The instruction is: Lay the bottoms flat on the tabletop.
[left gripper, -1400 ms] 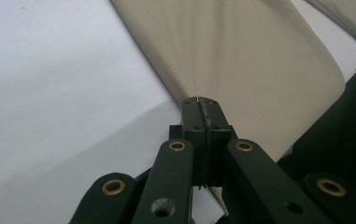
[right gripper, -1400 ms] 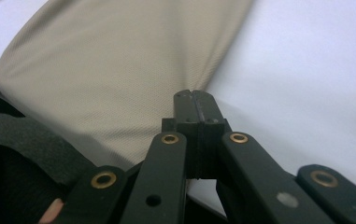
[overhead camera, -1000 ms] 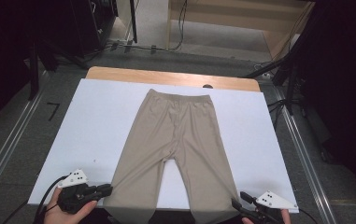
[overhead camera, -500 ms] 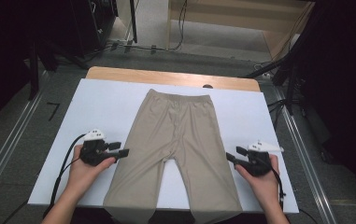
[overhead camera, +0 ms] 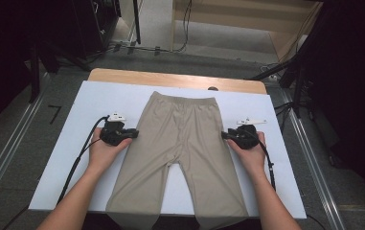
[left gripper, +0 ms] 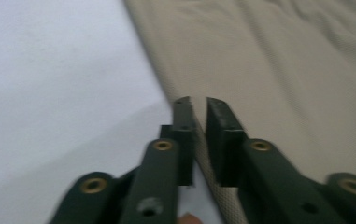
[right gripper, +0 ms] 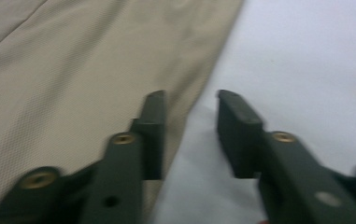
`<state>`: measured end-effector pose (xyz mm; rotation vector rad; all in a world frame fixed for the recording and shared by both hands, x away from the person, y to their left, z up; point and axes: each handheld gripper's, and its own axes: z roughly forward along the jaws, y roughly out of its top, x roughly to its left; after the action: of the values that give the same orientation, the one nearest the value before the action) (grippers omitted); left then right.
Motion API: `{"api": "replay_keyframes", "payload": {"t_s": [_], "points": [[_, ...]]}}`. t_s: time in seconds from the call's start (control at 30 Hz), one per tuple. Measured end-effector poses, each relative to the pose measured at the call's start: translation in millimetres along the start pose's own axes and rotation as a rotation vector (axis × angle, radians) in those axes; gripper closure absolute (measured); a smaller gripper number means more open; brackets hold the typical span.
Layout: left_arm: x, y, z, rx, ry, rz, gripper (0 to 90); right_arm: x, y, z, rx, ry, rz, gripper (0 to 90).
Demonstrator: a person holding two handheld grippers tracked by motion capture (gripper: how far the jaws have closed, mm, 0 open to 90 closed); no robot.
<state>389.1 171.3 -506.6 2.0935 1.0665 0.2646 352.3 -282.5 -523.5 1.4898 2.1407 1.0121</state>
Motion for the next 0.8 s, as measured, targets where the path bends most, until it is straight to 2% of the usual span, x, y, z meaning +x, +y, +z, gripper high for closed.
{"api": "replay_keyframes", "payload": {"t_s": [0.03,0.07,0.17,0.2,0.23,0.3,0.37,0.43,0.5,0.57,0.6,0.67,0.7,0.73,0.77,0.8], "points": [[1.0,0.4,-0.2,0.005,-0.001,-0.001,90.0,0.7,0.3,-0.9,0.013,-0.032,-0.031,79.0],[2.3,1.1,0.0,0.01,-0.011,-0.006,90.0,-0.5,0.7,-1.9,0.019,-0.047,-0.035,84.2],[5.2,2.4,0.0,0.016,-0.03,-0.011,90.0,-13.4,0.7,-5.7,0.033,-0.076,0.011,86.7],[7.7,3.7,-0.1,0.007,-0.033,-0.022,89.5,-17.6,1.0,-6.5,0.028,-0.082,0.02,85.4],[9.9,4.9,-0.6,-0.006,-0.037,-0.023,82.9,-22.9,2.5,-7.6,0.012,-0.056,0.035,82.9],[16.3,10.5,-2.4,-0.049,-0.071,-0.051,75.2,-26.5,7.9,-9.1,-0.012,-0.027,0.051,77.5],[21.3,19.7,0.5,-0.078,-0.089,-0.069,69.7,-26.2,17.8,-7.4,-0.023,-0.007,0.037,69.9],[24.8,30.6,10.0,-0.07,-0.099,-0.073,64.2,-24.6,29.6,0.6,-0.034,0.041,0.037,61.9],[25.0,40.0,21.6,-0.054,-0.093,-0.068,62.3,-22.0,37.5,9.9,-0.024,0.06,0.04,59.7],[24.2,46.0,33.9,-0.029,-0.093,-0.061,60.7,-17.9,44.1,23.8,0.013,0.029,0.038,59.4],[23.4,47.2,40.5,-0.01,-0.064,-0.057,60.7,-16.9,45.2,28.3,0.028,0.022,0.042,59.5],[23.5,47.5,43.6,-0.022,-0.05,-0.072,64.1,-15.1,44.9,36.9,0.048,-0.012,0.028,61.9],[22.6,47.3,43.7,-0.016,-0.023,-0.056,68.6,-15.3,44.5,36.9,0.04,-0.025,0.019,67.9],[20.7,46.9,43.3,-0.007,0.024,-0.017,77.6,-15.2,43.9,36.5,0.035,-0.045,0.015,75.5],[19.8,46.7,42.6,0.0,0.045,0.015,85.7,-16.5,42.9,35.6,0.036,-0.063,-0.011,85.1],[20.3,46.7,42.4,0.001,0.046,0.014,90.0,-18.5,42.0,34.9,0.036,-0.069,-0.026,87.4]]}}
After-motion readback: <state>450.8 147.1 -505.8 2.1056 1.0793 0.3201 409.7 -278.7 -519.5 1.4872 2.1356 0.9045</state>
